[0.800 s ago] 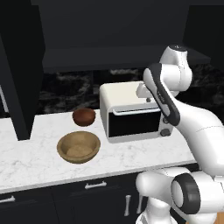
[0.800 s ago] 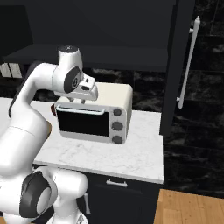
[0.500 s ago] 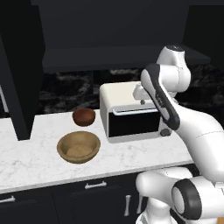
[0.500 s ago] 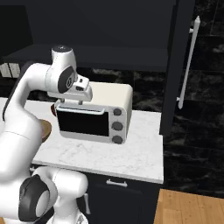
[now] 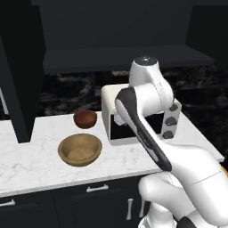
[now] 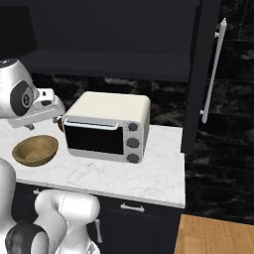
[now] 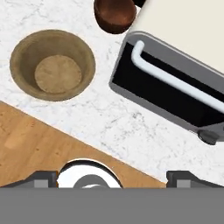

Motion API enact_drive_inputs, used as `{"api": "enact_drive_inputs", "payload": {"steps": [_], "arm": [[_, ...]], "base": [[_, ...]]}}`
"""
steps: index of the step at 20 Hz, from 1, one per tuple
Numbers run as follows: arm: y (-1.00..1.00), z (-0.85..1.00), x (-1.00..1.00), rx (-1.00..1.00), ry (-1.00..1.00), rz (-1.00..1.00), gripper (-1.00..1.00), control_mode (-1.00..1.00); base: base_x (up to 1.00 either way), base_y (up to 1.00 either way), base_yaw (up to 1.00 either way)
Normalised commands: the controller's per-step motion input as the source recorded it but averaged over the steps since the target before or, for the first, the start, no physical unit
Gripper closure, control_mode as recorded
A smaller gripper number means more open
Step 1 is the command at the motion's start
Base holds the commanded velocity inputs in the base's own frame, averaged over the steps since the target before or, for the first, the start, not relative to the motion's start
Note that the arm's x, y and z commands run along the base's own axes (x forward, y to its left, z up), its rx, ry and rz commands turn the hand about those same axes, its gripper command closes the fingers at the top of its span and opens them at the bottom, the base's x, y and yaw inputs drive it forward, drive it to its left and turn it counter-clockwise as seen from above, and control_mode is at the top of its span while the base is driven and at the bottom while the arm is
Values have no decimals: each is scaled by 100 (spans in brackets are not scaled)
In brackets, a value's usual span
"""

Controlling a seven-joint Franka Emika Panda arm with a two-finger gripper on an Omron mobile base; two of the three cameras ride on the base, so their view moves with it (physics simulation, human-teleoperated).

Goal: Pick up the bowls on the counter and stack them on top of one another in the open cabinet. Place the smaller bowl on top of the larger bowl.

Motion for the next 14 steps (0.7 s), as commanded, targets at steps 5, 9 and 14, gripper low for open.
{"api": "enact_drive_inputs", "payload": {"steps": [5, 9, 14], "arm": [[100, -5, -11, -29, -8, 25, -100, -100], [100, -21, 25, -20, -1, 9, -100, -100], [96, -6, 45, -13, -5, 0, -100, -100]], "base": [[0, 0, 0], [0, 0, 0], [0, 0, 0]]}}
